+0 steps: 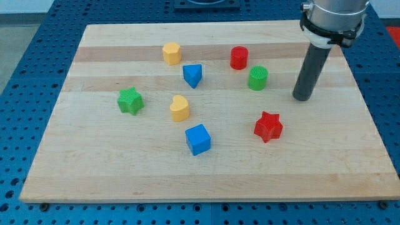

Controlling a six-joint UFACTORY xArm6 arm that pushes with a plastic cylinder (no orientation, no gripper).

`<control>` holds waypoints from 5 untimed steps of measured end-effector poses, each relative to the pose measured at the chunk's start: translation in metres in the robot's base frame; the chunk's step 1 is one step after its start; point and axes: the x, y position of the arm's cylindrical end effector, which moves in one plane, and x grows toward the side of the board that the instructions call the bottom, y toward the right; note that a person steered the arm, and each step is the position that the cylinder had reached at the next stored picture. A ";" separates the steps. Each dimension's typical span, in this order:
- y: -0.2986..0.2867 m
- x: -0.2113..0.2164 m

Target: Move the blue triangle closer to the yellow hexagon

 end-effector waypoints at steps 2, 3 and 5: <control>-0.020 0.010; -0.024 0.010; -0.076 0.010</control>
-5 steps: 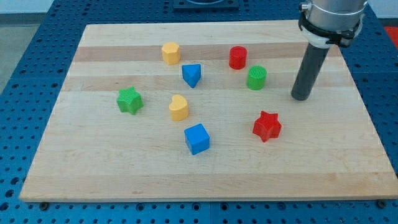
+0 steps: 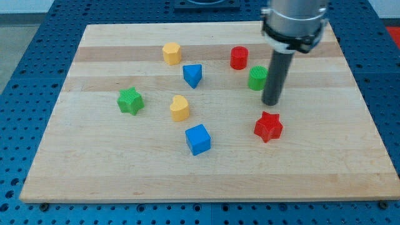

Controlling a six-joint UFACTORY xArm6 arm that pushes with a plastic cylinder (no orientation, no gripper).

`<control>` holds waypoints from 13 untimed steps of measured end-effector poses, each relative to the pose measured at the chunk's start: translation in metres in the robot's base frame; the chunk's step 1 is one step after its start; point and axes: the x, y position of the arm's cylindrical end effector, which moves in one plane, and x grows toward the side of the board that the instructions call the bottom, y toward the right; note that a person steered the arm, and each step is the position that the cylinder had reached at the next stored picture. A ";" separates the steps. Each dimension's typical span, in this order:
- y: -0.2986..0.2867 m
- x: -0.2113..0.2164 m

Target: Move the blue triangle closer to the yellow hexagon

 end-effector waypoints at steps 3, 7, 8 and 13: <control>-0.008 0.000; -0.029 0.001; -0.030 0.001; -0.093 0.005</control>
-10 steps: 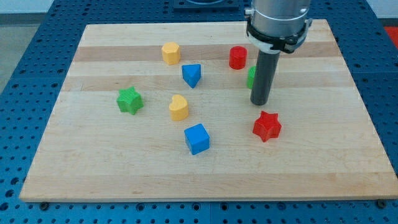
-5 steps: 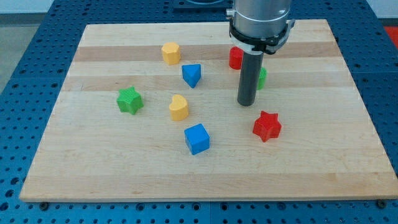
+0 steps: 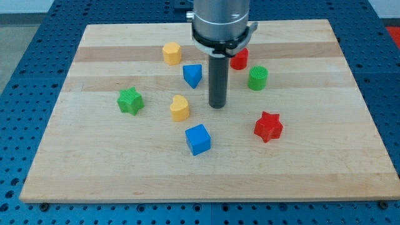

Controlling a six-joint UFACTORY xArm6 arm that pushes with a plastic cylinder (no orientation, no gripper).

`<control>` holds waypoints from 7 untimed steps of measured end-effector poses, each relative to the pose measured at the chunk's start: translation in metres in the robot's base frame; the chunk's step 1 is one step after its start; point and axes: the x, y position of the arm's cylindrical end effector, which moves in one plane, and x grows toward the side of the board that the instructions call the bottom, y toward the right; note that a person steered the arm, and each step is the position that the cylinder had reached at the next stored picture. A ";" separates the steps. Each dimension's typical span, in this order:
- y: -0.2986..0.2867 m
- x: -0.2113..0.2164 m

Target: Move the blue triangle closer to the yellow hexagon

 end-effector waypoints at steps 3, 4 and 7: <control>-0.019 0.000; -0.014 0.000; -0.003 -0.039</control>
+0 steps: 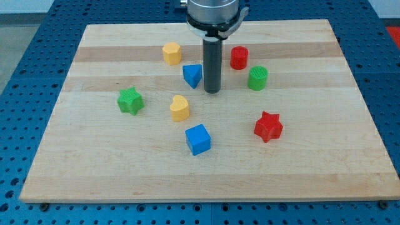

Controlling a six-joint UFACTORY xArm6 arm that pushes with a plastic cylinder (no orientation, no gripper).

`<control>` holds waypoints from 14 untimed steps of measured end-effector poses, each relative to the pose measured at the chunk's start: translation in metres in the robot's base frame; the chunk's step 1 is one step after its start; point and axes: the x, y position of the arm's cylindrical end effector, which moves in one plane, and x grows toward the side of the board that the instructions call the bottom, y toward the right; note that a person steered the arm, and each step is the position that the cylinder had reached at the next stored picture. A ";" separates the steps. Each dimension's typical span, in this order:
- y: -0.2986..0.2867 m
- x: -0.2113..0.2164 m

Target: Move the blue triangle closer to the yellow hexagon

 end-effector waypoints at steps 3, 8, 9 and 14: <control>0.000 -0.005; -0.033 -0.016; -0.033 -0.020; -0.029 -0.055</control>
